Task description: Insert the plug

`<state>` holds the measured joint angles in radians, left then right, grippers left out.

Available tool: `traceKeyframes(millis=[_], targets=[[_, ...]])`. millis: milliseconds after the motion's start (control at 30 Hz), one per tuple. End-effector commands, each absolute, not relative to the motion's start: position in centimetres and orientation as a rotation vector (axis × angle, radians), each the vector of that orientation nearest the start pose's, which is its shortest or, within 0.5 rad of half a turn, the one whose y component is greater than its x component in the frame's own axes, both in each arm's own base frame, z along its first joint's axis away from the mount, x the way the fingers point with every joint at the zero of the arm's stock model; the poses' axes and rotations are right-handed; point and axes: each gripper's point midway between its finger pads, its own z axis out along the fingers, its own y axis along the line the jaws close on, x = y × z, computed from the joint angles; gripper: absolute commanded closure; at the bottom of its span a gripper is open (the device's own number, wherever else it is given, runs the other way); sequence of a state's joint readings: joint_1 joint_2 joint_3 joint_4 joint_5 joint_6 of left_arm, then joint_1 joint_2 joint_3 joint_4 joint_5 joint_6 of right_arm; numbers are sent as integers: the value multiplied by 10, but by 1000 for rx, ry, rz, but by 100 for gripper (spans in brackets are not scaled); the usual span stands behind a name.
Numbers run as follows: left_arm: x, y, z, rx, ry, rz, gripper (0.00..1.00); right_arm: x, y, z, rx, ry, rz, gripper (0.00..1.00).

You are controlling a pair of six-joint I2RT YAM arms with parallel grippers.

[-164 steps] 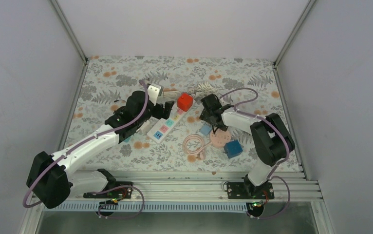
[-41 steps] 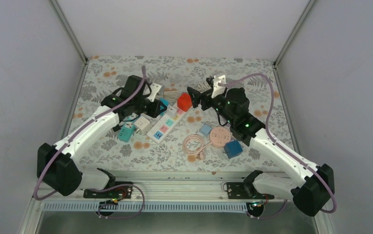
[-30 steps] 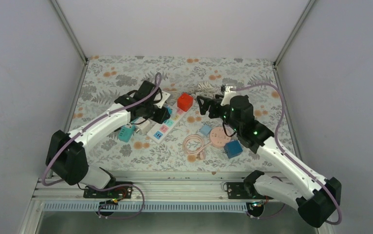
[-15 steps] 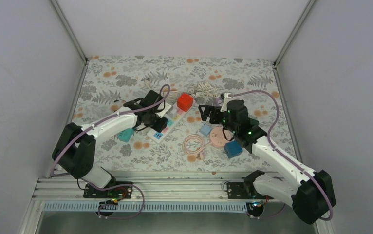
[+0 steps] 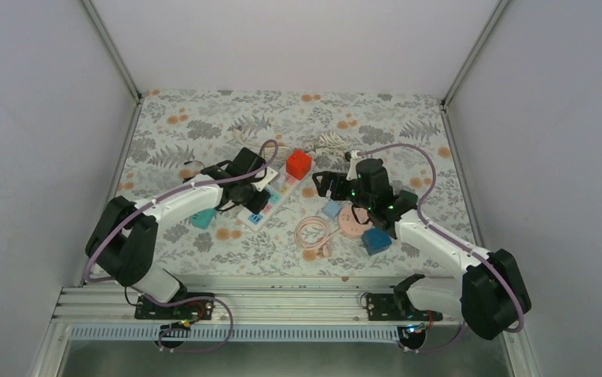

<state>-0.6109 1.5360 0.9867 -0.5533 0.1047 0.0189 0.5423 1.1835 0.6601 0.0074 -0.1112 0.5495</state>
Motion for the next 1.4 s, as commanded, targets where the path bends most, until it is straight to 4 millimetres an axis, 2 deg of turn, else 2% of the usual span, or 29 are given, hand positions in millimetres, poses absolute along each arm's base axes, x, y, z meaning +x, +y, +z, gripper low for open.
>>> traceKeyframes(millis=[0,100,333,533,867,1100,1367], targets=[[291,-221,74,902,2560,-287,98,328,200,181,-36,2128,682,0],[292,-220,71,903,2570,-266,98,334,192,183,-16,2120,634,0],[292,-216,63,890,2601,-239,98,339,189,183,-16,2120,614,0],[289,-216,63,884,2622,-250,98,343,187,184,-13,2121,609,0],[291,-219,89,824,2622,-284,98,344,186,178,-9,2137,613,0],[284,-220,76,830,2661,-305,98,344,182,175,2,2143,594,0],[284,-221,65,830,2672,-311,98,345,182,172,6,2151,598,0]])
